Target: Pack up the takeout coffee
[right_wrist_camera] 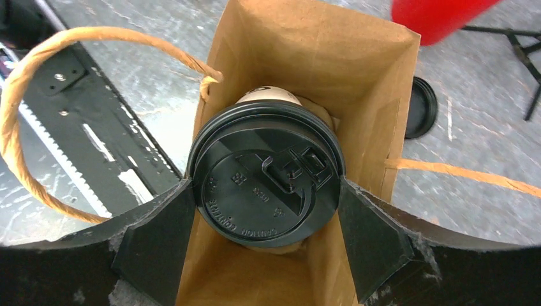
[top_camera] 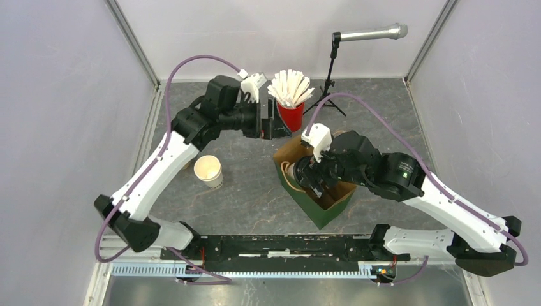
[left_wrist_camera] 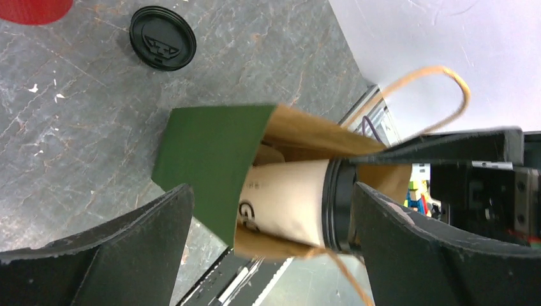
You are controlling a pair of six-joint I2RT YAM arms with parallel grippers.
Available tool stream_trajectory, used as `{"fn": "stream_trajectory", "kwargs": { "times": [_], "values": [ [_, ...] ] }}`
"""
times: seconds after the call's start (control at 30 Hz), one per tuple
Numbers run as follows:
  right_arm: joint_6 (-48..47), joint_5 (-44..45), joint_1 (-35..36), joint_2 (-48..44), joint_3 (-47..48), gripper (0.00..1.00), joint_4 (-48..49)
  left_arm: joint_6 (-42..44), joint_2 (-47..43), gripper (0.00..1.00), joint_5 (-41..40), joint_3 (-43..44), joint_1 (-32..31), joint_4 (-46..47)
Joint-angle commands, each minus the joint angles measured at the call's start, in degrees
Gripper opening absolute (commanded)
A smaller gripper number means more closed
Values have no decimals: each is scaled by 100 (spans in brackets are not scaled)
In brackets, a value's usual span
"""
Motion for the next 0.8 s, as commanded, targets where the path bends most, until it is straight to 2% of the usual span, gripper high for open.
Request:
{"fn": "stream_trajectory", "kwargs": {
  "times": [0.0,0.1,0.3,0.4,0.5,0.63,0.7,0.77],
  "values": [
    [-106,-810,4,-190,-264,82,910,521,705,100,788,457,93,-347],
    [-96,-847,4,-204,-364,82,976,871,863,97,810,560,30,-683],
    [-153,-1040,2,-210,-524,82,950,1832,836,77,443,604,-82,-1308],
    [-161,-1066,11,-202,-544,81,933,2277,795,76,294,571,-248,-1551],
    [-191,-1092,14,-172,-533,81,895,2335,641,76,445,379,-276,-1430],
    [-243,-1052,15,-148,-507,81,791,2380,451,68,405,222,-293,-1297],
    [-257,-1016,25,-130,-502,81,733,2419,388,57,341,184,-293,-1298],
    [-284,-970,41,-90,-470,81,679,2458,369,34,348,141,-293,-1280]
  ]
}}
